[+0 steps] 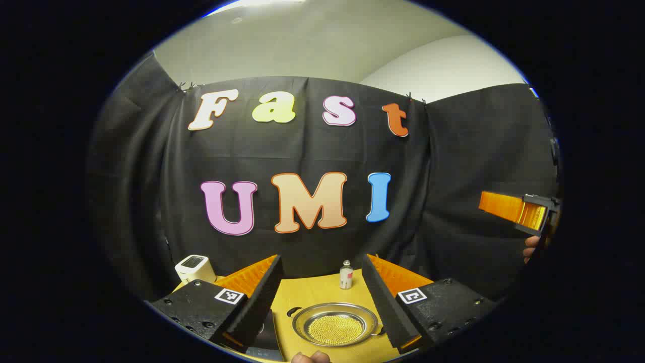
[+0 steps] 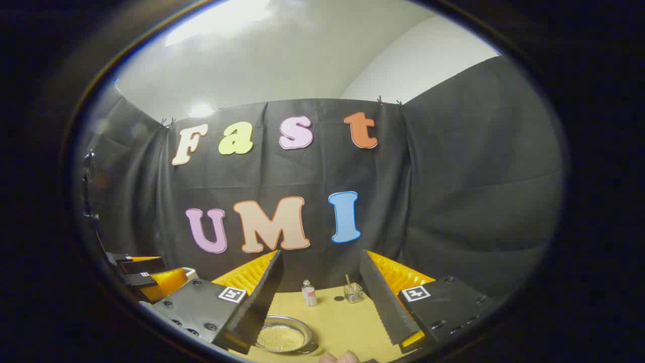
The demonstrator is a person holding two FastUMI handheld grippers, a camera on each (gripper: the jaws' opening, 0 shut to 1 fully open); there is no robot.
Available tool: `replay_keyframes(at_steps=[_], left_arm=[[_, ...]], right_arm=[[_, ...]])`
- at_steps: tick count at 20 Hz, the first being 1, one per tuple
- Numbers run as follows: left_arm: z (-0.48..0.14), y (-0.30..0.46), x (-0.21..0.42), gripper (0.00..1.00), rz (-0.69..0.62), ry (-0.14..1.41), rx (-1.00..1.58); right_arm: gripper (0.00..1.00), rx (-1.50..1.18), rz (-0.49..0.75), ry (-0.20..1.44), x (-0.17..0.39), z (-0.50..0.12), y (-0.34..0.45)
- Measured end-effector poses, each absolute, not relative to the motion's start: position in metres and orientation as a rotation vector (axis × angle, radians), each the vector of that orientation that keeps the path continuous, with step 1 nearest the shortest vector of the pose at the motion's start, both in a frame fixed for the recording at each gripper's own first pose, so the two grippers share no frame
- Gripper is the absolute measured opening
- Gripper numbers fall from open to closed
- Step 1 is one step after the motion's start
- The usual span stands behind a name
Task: First push the handle of the pot to place it horizontally, then grasp the pot with both hands and set it on the induction cooktop.
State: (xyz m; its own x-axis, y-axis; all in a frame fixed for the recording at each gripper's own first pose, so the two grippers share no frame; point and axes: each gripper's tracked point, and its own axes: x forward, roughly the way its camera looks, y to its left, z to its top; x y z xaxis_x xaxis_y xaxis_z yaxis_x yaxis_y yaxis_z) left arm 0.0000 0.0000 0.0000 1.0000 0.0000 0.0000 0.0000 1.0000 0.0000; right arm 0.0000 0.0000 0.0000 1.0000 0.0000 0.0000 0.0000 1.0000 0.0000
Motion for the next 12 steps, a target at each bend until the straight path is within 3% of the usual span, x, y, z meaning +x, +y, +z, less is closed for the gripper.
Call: replay_keyframes(at_steps=[1,12], left_arm=[[0.001,0.003,-0.001,0.95,0.008,-0.004,0.009],[0.002,0.036,-0.015,0.92,0.113,0.003,0.023]], right_arm=[[0.94,-0.002,0.007,0.0,0.0,0.0,0.002],[0.94,0.004,0.072,0.022,0.011,-0.013,0.024]])
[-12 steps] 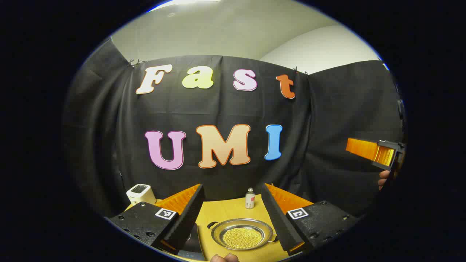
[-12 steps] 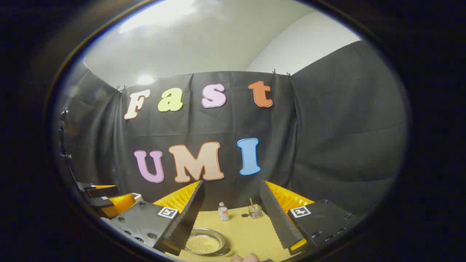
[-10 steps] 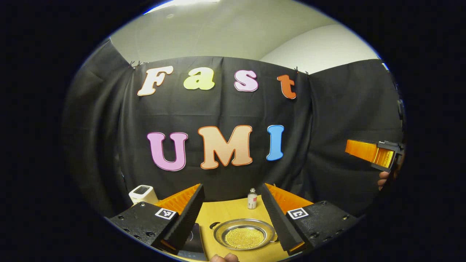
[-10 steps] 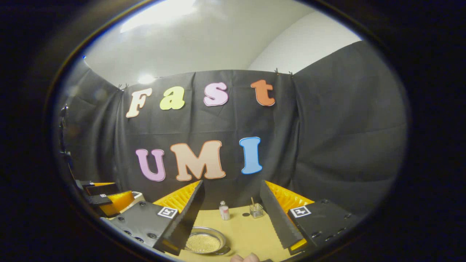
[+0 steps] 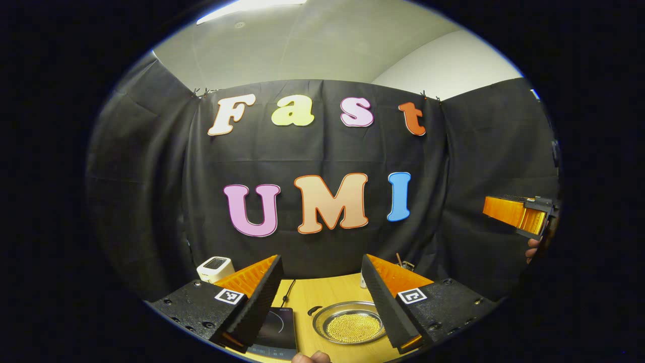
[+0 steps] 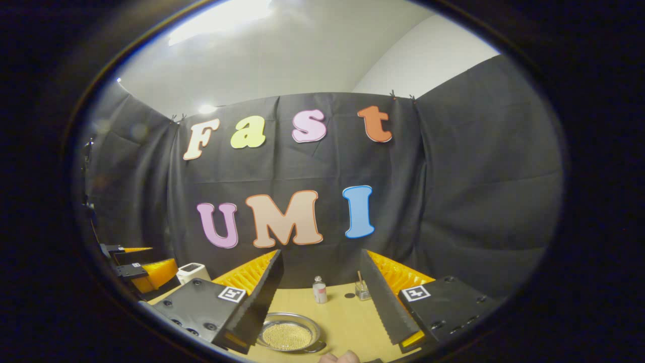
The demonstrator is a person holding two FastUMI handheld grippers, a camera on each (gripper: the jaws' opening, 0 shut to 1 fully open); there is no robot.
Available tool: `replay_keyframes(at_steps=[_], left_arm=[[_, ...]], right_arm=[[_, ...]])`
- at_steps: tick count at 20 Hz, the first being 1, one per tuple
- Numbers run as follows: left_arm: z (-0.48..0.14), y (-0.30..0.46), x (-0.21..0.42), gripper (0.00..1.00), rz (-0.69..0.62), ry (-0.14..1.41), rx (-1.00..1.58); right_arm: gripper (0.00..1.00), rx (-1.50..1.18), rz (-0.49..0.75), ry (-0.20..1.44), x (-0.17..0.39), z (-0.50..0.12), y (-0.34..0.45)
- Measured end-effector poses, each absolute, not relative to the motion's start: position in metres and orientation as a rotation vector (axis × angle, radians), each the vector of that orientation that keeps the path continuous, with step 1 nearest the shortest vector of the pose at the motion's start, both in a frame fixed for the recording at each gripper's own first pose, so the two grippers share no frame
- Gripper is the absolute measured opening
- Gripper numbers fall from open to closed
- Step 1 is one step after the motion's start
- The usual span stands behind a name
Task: First push the handle of the pot to place it horizontally, then grasp the pot with both hands and set it on the induction cooktop.
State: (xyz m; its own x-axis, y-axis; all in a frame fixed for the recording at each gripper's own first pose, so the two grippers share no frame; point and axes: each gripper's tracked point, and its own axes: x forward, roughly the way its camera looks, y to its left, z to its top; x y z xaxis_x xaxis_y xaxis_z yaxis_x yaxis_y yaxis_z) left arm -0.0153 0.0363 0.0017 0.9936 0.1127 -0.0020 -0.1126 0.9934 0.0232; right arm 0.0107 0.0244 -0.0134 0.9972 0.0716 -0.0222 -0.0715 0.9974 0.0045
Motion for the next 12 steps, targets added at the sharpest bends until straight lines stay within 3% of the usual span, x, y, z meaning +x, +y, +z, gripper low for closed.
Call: replay_keyframes(at_steps=[12], left_arm=[[0.006,0.034,-0.024,0.95,0.185,0.006,0.032]], right_arm=[[0.94,0.0,0.134,0.046,0.024,-0.025,0.025]])
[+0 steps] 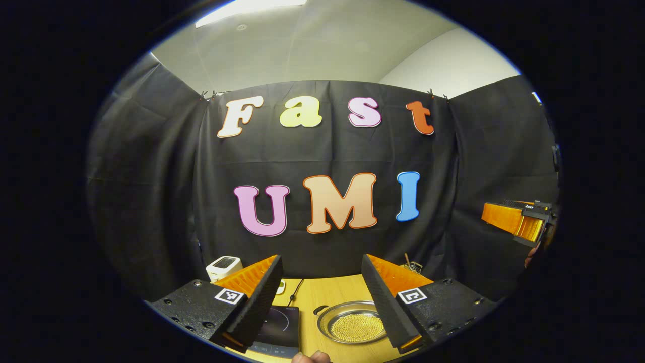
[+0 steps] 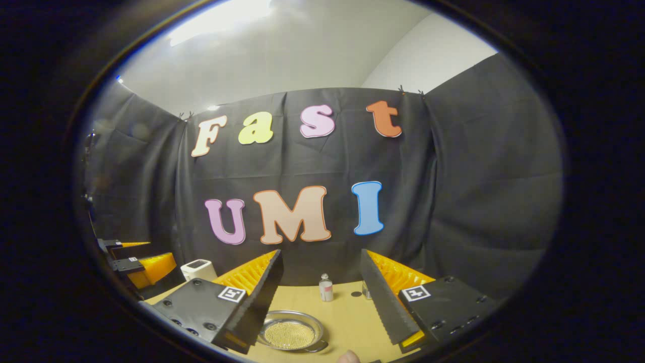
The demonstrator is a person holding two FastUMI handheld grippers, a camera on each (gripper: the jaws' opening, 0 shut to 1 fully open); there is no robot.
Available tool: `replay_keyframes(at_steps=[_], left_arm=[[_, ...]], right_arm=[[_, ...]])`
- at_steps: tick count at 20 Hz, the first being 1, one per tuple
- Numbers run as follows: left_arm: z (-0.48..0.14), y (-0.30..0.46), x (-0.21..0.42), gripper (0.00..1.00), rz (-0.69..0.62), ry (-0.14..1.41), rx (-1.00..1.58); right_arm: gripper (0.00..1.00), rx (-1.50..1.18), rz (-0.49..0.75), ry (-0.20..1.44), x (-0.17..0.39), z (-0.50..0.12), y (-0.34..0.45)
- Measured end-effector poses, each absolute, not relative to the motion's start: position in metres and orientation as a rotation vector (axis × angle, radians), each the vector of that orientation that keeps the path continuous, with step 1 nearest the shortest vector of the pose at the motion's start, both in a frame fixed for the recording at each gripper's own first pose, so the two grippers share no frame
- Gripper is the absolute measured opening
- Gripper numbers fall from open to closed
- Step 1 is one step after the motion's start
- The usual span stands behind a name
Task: First push the handle of the pot to place it horizontally, then grasp the pot with both hands and set it on the induction cooktop.
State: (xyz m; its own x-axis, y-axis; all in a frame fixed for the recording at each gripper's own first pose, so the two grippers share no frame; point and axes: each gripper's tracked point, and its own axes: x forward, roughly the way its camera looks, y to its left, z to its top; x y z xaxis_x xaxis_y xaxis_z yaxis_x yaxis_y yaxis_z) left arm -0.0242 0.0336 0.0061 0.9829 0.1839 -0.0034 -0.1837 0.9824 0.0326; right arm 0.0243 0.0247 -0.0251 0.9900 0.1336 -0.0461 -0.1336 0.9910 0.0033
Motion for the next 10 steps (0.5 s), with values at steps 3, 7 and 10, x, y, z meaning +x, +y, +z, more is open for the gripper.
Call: replay_keyframes(at_steps=[3,7,10], left_arm=[[0.004,0.032,-0.029,0.95,0.222,0.019,0.037],[0.007,0.027,-0.033,0.95,0.241,0.007,0.042],[0.005,0.03,-0.021,0.95,0.225,0.005,0.051]], right_arm=[[0.79,-0.014,0.165,0.044,0.027,-0.03,0.024],[0.27,-0.01,0.164,0.049,0.035,-0.034,0.018],[0.06,0.103,0.246,0.131,0.042,-0.053,0.042]])
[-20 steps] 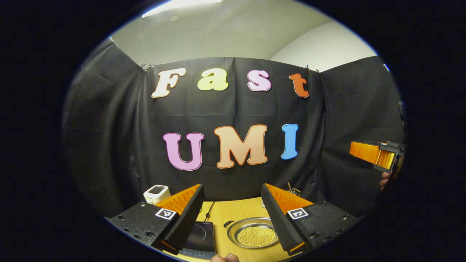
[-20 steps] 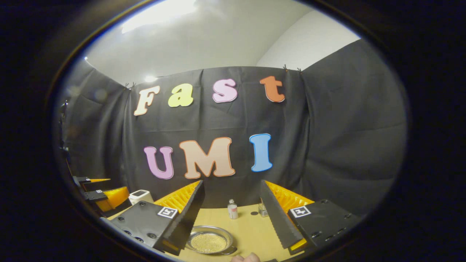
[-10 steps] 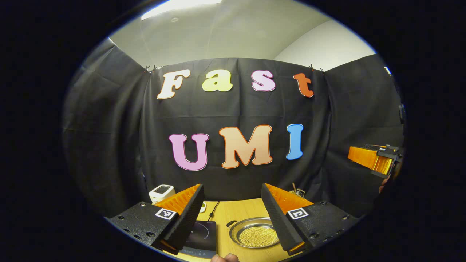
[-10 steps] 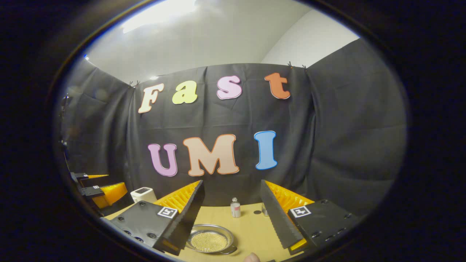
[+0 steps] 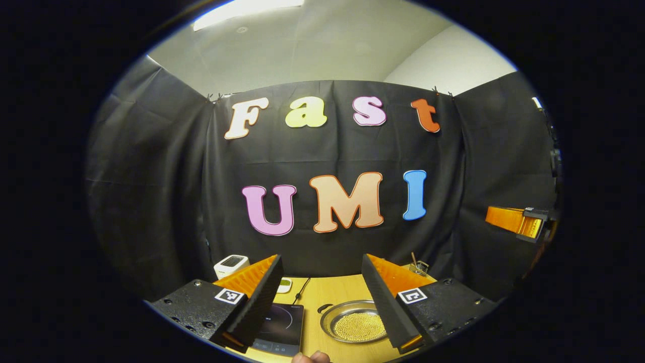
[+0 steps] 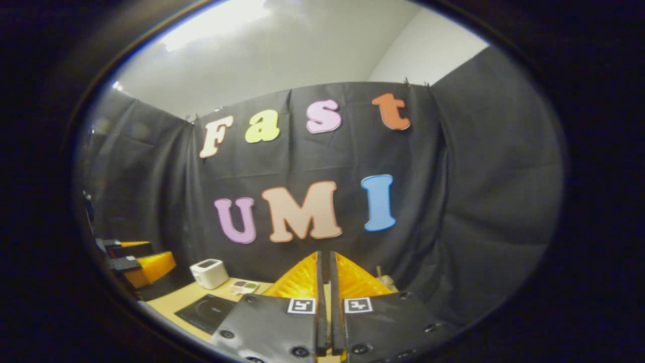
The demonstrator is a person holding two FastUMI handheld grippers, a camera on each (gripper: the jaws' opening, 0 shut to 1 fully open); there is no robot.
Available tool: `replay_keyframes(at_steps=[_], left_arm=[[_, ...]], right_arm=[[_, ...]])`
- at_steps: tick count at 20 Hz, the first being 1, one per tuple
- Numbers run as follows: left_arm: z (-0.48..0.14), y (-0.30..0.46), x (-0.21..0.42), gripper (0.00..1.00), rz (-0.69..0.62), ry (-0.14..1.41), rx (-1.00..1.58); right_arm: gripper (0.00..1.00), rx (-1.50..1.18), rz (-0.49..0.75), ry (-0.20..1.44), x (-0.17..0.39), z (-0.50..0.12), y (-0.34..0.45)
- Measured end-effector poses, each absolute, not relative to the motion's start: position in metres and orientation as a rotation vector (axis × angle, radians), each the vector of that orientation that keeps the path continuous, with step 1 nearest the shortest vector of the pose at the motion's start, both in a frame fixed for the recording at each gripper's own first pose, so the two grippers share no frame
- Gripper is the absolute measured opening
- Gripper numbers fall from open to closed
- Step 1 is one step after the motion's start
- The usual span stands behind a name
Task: First push the handle of the pot to place it horizontally, then grasp the pot with both hands and set it on the induction cooktop.
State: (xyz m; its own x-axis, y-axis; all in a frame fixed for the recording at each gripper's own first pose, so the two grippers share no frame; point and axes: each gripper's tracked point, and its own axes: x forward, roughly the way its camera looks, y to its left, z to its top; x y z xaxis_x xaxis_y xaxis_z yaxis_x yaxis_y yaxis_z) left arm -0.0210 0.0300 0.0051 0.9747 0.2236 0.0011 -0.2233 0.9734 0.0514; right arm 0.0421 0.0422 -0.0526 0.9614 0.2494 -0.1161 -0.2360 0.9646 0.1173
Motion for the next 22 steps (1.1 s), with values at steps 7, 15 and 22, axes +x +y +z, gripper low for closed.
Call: replay_keyframes(at_steps=[7,15,22], left_arm=[[-0.014,0.059,0.009,0.97,0.187,0.009,0.0],[-0.053,0.098,0.03,0.97,0.199,0.075,-0.021],[-0.074,0.101,0.054,0.95,0.283,0.165,0.004]], right_arm=[[0.02,0.021,0.335,0.231,0.06,-0.1,0.08],[0.03,-0.008,0.348,0.414,0.077,-0.184,0.085],[0.0,-0.04,0.497,0.602,0.081,-0.268,0.09]])
